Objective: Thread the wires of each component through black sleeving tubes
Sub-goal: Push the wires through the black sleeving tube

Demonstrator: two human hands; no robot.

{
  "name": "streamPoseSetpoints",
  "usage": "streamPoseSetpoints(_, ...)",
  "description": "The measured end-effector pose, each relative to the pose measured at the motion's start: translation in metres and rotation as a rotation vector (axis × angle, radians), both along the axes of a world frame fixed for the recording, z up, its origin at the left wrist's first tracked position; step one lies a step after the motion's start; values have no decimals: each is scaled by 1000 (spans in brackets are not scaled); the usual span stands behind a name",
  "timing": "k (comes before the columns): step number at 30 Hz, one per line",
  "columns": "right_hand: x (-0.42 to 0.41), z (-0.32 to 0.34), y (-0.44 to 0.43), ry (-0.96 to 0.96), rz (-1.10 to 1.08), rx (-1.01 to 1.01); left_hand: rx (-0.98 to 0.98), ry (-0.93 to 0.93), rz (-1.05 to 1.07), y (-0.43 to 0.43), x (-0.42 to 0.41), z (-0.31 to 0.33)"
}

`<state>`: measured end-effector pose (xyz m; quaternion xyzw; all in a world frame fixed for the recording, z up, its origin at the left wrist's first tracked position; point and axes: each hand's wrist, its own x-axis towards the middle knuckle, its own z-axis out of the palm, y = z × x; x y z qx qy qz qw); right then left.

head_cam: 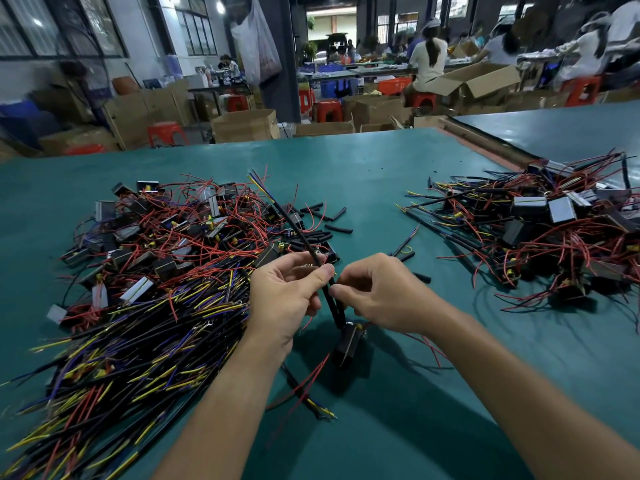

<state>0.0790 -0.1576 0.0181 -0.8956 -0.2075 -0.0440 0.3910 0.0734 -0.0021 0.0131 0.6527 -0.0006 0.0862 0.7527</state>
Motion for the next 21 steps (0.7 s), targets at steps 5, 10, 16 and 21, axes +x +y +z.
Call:
streamPoseSetpoints(5,1,3,-3,6,-10,40,-43,18,5,-1,0,3)
streamPoseSetpoints(10,3,4,-5,-5,7,52,5,-38,17,-2,-2,3)
streamPoseSetpoints(16,5,3,-5,-23,-4,59,63,-82,41,-2,-3,2)
streamPoseSetpoints(21,4,2,-4,-65,-29,36,81,-64,71,-2,-1,2)
